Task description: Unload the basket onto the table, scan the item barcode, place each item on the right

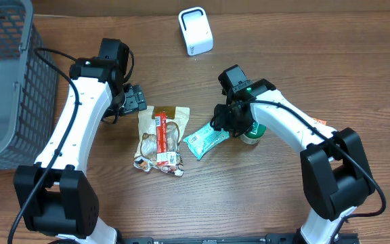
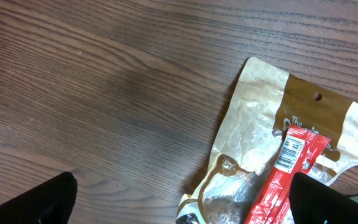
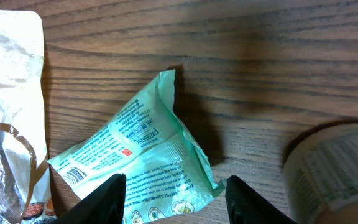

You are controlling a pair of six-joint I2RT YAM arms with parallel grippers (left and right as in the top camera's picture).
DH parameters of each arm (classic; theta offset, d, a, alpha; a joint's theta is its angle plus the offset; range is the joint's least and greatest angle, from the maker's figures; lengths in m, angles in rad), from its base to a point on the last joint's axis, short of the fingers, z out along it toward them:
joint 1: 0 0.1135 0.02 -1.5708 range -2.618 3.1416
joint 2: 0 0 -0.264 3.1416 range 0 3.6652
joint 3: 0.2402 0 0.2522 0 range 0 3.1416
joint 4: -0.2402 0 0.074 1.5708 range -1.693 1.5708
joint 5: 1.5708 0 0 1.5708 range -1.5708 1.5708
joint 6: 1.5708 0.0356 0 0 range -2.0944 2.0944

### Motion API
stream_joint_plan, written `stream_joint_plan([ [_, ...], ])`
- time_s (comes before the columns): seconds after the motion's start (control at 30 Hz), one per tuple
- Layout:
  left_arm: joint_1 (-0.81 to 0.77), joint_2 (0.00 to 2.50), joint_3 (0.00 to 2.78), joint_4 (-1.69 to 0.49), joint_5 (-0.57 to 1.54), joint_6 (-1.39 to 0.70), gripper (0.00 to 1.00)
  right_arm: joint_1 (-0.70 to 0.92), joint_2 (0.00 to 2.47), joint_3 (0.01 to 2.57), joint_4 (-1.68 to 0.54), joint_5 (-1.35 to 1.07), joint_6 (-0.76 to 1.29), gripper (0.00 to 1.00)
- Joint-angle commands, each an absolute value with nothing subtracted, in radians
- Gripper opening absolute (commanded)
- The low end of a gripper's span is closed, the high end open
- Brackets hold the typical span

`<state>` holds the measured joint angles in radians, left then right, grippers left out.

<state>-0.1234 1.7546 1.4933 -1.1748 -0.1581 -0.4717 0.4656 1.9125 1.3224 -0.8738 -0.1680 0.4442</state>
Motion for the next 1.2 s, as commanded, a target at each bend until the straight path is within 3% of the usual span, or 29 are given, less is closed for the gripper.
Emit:
stream_joint_plan([
  [0.0,-0.12,1.756,1.509,-1.173,-0.167,-0.471,0.99,0.465,1.979,1.254,-0.869,-0.158,0.437,0.5],
  [0.5,-0.12,1.756,1.509,-1.173,-0.167,-0.471,1.0,0.467,1.976,1.467,-0.994,-0.158,0.384,0.5],
  [1.17,-0.12,1.756,1.509,-1.173,-0.167,-0.471,1.0,0.567,2.005,1.465,-0.975,0.007,0.305,0.56],
])
